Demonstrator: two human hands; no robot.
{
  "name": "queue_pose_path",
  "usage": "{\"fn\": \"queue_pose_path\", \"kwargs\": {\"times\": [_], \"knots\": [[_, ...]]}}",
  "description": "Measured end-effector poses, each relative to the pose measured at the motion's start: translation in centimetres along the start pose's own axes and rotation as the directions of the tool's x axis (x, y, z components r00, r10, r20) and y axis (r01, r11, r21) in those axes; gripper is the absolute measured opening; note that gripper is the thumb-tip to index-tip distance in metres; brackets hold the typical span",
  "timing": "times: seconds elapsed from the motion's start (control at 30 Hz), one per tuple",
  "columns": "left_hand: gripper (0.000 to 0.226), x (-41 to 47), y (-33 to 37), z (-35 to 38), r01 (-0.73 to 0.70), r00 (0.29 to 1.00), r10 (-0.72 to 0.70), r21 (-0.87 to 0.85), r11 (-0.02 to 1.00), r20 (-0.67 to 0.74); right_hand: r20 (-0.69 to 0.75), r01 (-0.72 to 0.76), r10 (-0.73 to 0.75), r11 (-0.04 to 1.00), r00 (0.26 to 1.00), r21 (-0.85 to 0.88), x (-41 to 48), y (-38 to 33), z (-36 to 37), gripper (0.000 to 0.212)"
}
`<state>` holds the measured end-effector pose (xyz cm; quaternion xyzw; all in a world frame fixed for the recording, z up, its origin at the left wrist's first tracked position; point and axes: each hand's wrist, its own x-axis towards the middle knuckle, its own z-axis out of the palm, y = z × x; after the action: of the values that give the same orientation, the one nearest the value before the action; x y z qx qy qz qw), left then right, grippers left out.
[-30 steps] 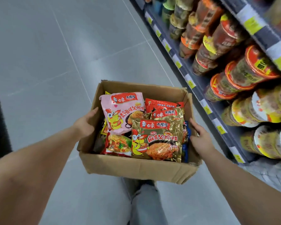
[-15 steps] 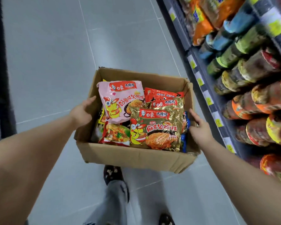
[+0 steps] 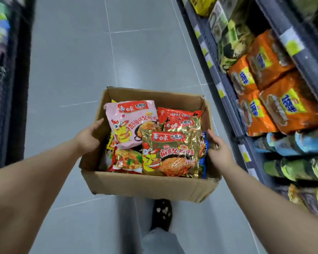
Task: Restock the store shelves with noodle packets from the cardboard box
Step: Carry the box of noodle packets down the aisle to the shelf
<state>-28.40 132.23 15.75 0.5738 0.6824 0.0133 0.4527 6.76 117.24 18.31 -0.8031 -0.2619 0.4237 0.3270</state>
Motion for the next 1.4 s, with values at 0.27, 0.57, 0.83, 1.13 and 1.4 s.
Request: {"fn": "queue_pose_path", "kwargs": {"times": [0.27, 0.57, 0.83, 1.13, 1.4], "knots": [[0.089, 16.1, 6.7, -10.9, -0.002, 1.0, 0.002, -0.029, 1.0, 0.013, -0.01, -0.006, 0.005, 1.0, 1.0, -0.022, 14.3, -14.2, 5.7, 0.06], [0.086, 33.1, 16.8, -24.2, -0.053, 0.995, 0.046, 0.086, 0.995, 0.084, -0.058, -0.095, 0.098, 0.994, 0.994, 0.056, 26.7, -28.7, 12.9, 0.057], [0.088, 50.0, 26.8, -30.7, -0.099, 0.99, 0.081, 0.156, 0.983, 0.119, -0.079, -0.101, 0.112, 0.986, 0.991, 0.129, 42.1, -36.5, 16.0, 0.059], [0.097, 66.8, 35.8, -31.8, -0.165, 0.967, 0.101, 0.276, 0.947, 0.233, -0.203, -0.188, 0.247, 0.945, 0.948, 0.269, 54.9, -40.3, 18.0, 0.062], [0.1, 79.2, 40.2, -28.3, -0.28, 0.905, 0.11, 0.381, 0.881, 0.41, -0.314, -0.31, 0.415, 0.89, 0.854, 0.334, 60.0, -39.7, 19.7, 0.064]]}}
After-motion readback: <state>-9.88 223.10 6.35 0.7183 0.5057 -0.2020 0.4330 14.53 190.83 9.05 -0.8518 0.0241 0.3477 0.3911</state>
